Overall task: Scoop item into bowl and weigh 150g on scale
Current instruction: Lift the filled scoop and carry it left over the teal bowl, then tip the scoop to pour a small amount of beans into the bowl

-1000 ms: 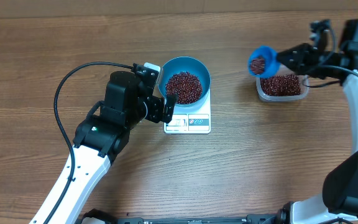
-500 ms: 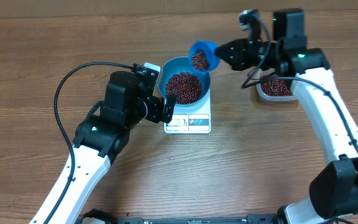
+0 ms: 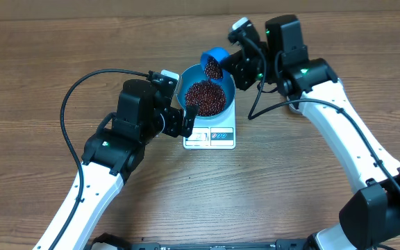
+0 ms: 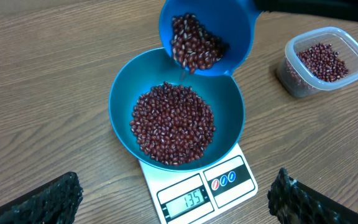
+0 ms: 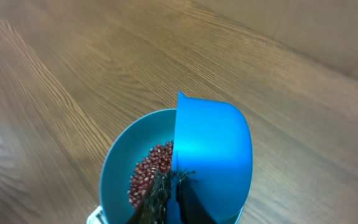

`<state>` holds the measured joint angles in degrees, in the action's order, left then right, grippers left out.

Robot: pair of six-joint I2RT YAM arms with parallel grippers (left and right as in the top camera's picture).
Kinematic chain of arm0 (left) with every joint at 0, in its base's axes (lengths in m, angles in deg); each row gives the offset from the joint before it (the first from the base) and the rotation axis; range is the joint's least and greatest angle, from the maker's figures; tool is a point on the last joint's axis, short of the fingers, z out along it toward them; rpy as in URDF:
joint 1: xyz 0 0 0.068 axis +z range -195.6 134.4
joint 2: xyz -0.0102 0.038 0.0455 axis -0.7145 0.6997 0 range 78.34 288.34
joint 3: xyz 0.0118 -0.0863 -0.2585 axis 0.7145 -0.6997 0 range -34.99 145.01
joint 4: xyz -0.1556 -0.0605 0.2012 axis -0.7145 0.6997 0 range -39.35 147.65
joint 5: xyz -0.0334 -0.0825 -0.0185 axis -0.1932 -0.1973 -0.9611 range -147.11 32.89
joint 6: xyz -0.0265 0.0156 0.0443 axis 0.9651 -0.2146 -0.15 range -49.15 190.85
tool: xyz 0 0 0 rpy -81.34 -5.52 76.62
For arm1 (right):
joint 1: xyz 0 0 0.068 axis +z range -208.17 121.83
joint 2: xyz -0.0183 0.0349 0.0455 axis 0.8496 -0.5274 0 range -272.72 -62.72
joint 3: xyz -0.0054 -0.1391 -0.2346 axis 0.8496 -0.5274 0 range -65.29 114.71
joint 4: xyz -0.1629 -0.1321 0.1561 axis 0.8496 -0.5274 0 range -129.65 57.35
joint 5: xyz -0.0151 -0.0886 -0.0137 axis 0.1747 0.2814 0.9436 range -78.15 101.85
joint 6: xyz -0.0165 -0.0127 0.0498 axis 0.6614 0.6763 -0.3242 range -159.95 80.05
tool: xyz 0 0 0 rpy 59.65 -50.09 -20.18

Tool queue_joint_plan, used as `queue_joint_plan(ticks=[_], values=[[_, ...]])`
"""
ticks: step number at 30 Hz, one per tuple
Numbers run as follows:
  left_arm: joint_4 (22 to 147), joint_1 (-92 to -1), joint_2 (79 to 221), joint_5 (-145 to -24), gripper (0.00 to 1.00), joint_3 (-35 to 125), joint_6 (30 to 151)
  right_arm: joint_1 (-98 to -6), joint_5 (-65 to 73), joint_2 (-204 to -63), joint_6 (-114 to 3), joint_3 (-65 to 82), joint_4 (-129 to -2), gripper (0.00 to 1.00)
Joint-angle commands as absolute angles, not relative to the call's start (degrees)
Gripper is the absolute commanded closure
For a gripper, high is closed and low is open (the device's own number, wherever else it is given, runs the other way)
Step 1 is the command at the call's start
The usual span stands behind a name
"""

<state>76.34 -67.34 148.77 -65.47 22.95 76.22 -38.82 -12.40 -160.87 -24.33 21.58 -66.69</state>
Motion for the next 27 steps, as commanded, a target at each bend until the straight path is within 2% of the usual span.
queue_joint_plan(ticks=[1,27], values=[[76.30,-67.38,148.95,-65.93,0.00,24.32,74.49,-37.79,-8.95,-159.58,-17.29,22.96,-65.97,0.96],[76.30,-67.38,148.95,-65.93,0.01,24.32,74.49,-37.59,-8.97,-159.60,-15.65,22.91,-66.17,0.96]])
